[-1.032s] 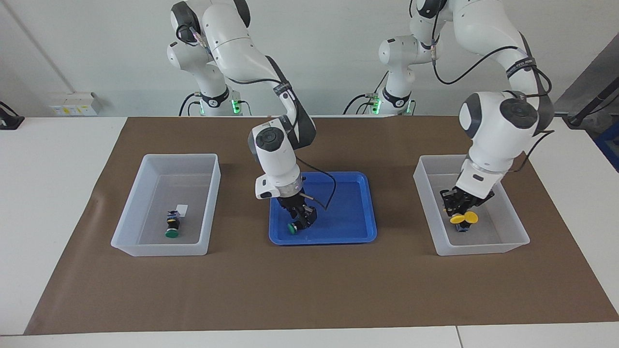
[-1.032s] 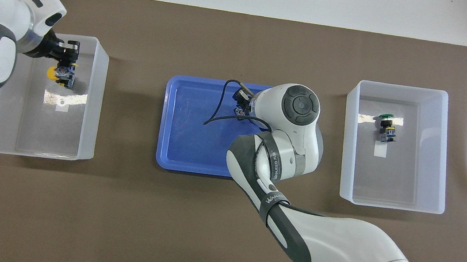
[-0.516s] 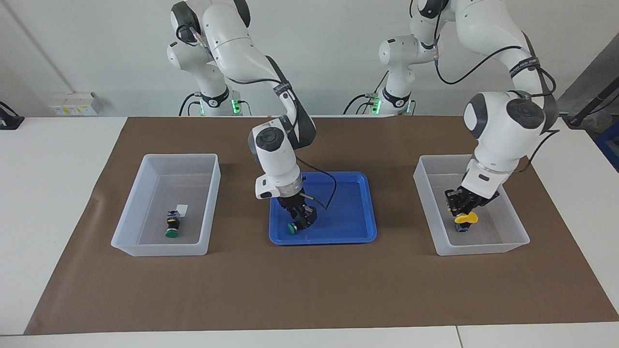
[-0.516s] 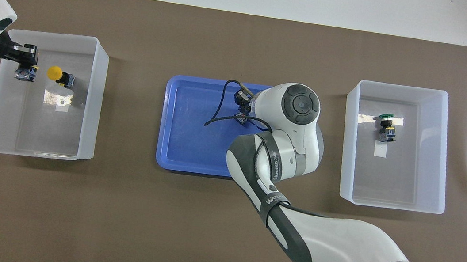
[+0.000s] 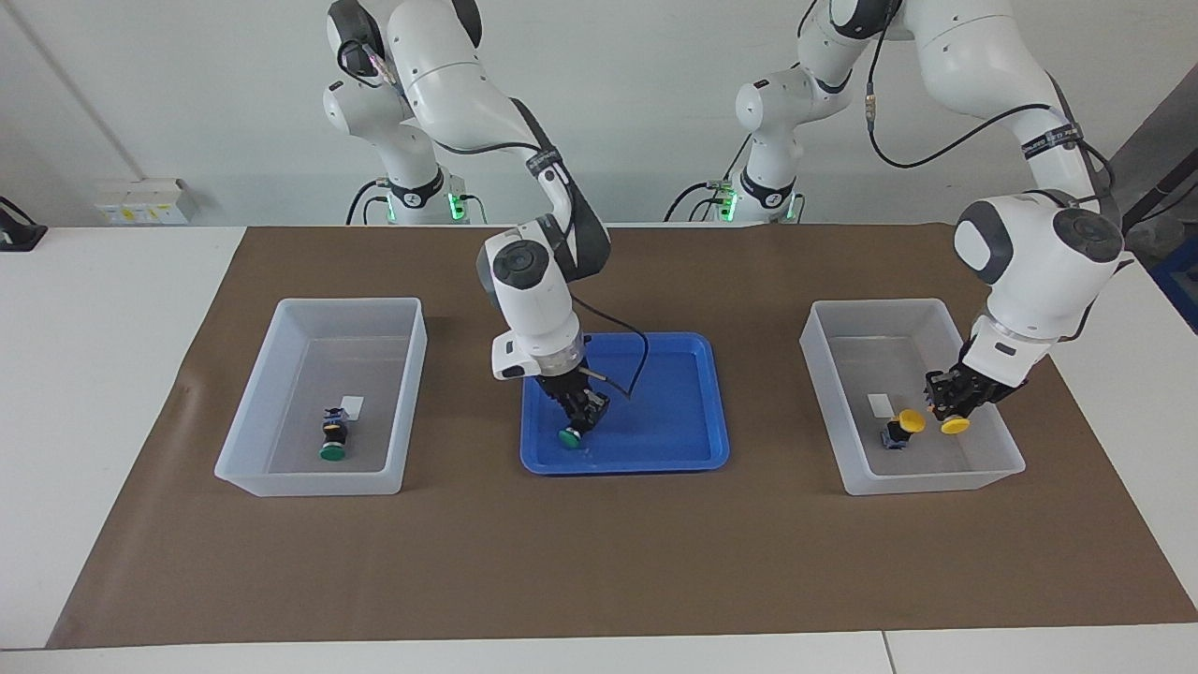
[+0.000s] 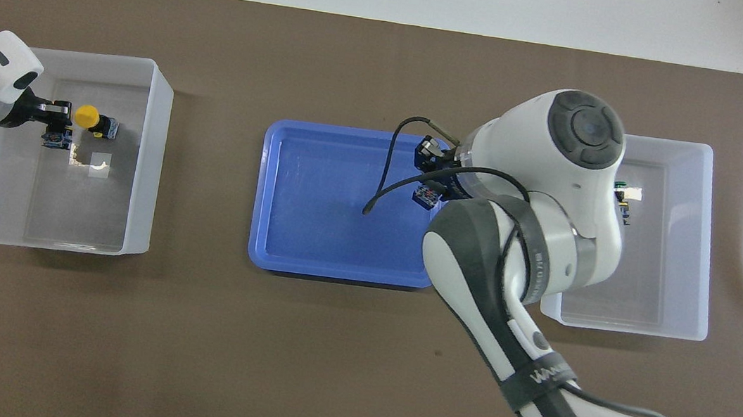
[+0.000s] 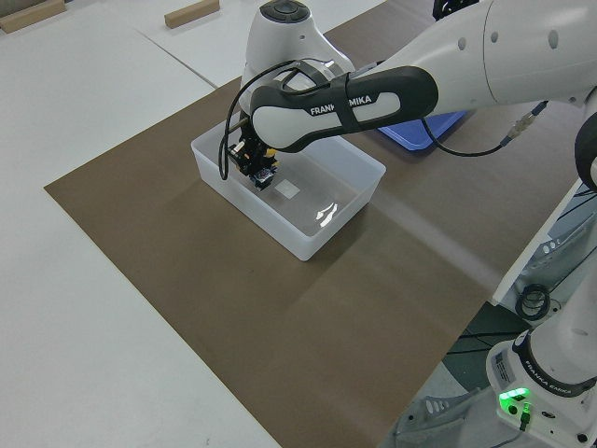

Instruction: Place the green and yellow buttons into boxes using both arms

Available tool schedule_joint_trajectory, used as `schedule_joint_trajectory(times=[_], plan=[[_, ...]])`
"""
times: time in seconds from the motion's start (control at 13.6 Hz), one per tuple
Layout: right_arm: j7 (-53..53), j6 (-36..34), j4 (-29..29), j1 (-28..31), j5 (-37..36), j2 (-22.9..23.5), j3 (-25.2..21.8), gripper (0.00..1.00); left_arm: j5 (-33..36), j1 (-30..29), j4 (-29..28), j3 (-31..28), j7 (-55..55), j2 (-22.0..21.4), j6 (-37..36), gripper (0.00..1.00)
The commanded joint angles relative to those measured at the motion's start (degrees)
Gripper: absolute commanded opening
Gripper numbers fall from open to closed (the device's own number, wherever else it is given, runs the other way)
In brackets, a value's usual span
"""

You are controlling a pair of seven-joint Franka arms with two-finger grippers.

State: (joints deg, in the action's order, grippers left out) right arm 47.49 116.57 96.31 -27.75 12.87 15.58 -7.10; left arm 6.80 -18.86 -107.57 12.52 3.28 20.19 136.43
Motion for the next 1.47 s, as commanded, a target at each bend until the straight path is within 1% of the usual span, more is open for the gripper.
schedule_joint_trajectory(times=[0.0,0.07,0.15,0.22,0.29,0.44,0.52,0.59,0.66,0.74,0.88,0.96,1.03,1.11,1.18,1.25,1.33,1.4], plan=[[-15.87,-7.90,2.47,7.24,-3.02,-5.98,0.60,0.00,-0.47,-0.74,-1.86,0.31,0.94,-0.24,2.52,0.11],[-24.73,-11.68,3.00,10.49,-3.46,-7.74,0.60,0.00,-0.47,-0.74,-2.38,0.31,0.94,-0.32,2.61,0.22],[-34.04,-14.15,3.96,13.91,-3.82,-9.24,0.60,0.00,-0.47,-0.74,-2.47,0.31,0.94,-0.32,2.53,0.31],[-42.57,-14.96,5.80,17.60,-3.91,-10.21,0.60,0.00,-0.47,-0.74,-2.47,0.40,0.85,-0.32,2.53,0.37],[-50.23,-14.01,9.38,21.38,-4.08,-11.61,0.60,0.00,-0.47,-0.74,-2.47,0.31,0.94,-0.32,2.53,0.42],[-61.07,-8.32,16.85,25.44,-4.70,-14.08,0.60,0.00,-0.47,-0.74,-2.47,0.31,0.94,-0.32,2.53,0.48],[-64.68,-5.07,20.28,26.77,-5.13,-14.44,0.60,0.00,-0.47,-0.74,-2.39,0.31,0.94,-0.32,2.53,0.53],[-67.85,-1.30,23.45,28.08,-5.23,-14.09,0.60,0.00,-0.47,-0.65,-1.95,0.31,0.85,-0.24,1.92,0.54],[-69.36,2.22,25.31,28.18,-5.23,-13.31,0.69,0.00,-0.39,-0.30,-0.99,0.31,0.85,-0.24,0.69,0.55],[-69.47,4.61,25.94,27.66,-5.23,-11.64,0.60,0.00,-0.30,0.13,1.20,0.40,0.85,-0.24,-2.02,0.55],[-67.98,6.82,26.29,27.13,-5.23,-9.53,0.69,0.00,-0.30,1.80,8.30,0.40,0.76,-0.24,-11.05,0.55],[-65.54,8.13,26.90,26.70,-5.23,-9.08,0.69,0.00,-0.30,2.42,12.25,0.40,0.76,-0.24,-15.80,0.55],[-63.51,9.97,27.52,26.60,-5.23,-8.12,0.77,0.08,-0.38,2.86,15.25,0.66,0.68,-0.32,-19.76,0.55],[-62.97,11.47,28.14,26.43,-5.23,-7.94,0.78,0.22,-0.47,4.26,17.98,0.66,0.50,-0.50,-23.19,0.55],[-62.79,11.31,28.05,25.91,-5.23,-7.94,0.78,0.46,-0.56,5.84,20.01,0.66,0.33,-0.76,-26.10,0.55],[-62.61,11.22,27.88,25.73,-5.23,-7.94,0.78,0.76,-0.65,7.42,21.42,0.66,0.15,-0.94,-28.91,0.55],[-61.92,11.05,27.53,25.90,-5.23,-7.85,0.69,1.00,-0.65,8.83,22.56,0.83,-0.55,-1.03,-32.16,0.55],[-60.86,10.52,26.40,25.99,-5.23,-8.02,0.69,1.00,-0.39,10.49,24.49,1.01,-1.95,-1.03,-34.63,0.55]])
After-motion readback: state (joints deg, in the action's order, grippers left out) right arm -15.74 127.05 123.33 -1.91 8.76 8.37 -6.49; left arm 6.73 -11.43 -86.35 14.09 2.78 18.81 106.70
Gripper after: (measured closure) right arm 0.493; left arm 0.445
